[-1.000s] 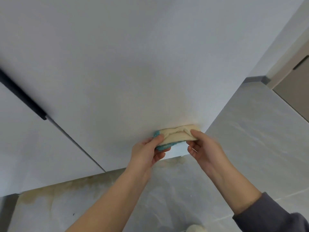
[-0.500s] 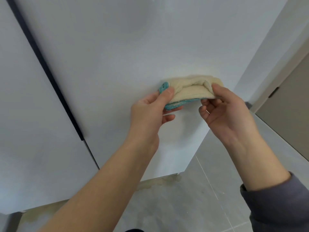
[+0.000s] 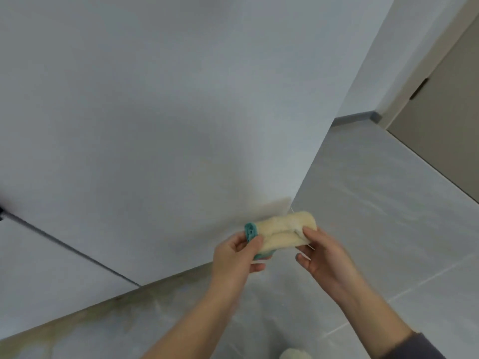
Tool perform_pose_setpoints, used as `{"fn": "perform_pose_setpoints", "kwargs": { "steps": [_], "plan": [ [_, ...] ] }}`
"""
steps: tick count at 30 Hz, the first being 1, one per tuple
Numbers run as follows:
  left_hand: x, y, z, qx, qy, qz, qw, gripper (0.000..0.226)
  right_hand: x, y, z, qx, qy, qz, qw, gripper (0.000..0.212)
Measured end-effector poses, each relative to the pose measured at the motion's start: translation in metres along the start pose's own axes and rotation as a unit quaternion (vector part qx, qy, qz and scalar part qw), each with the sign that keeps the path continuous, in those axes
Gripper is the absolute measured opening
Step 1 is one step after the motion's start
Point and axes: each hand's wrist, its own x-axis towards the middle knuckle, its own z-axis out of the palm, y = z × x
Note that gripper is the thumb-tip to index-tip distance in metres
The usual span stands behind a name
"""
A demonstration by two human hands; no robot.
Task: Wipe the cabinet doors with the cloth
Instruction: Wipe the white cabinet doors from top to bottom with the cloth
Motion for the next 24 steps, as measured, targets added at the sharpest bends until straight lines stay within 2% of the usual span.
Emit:
{"fn": "perform_pose_setpoints", "kwargs": {
  "steps": [3, 6, 10, 14, 18, 24],
  "plan": [
    [0.045, -0.06, 0.0, 0.006, 0.026, -0.092, 0.995, 0.017, 0.048, 0.048, -0.032, -0.018, 0.066, 0.08, 0.994, 0.012],
    [0.083, -0.098, 0.0, -0.026, 0.066, -0.177, 0.982, 0.016, 0.091, 0.083, -0.046, -0.031, 0.116, 0.148, 0.982, 0.006],
    [0.128, -0.128, 0.0, -0.056, 0.104, -0.254, 0.96, 0.022, 0.136, 0.109, -0.05, -0.063, 0.162, 0.172, 0.97, 0.002],
    [0.149, -0.136, 0.0, -0.107, 0.12, -0.281, 0.946, 0.018, 0.158, 0.114, -0.042, -0.081, 0.188, 0.162, 0.965, 0.002],
    [0.154, -0.142, 0.0, -0.117, 0.139, -0.275, 0.944, 0.026, 0.16, 0.112, -0.035, -0.074, 0.21, 0.147, 0.964, 0.005],
    [0.139, -0.117, 0.004, -0.142, 0.15, -0.266, 0.942, 0.029, 0.143, 0.086, -0.021, -0.038, 0.223, 0.143, 0.963, 0.004]
  ]
}}
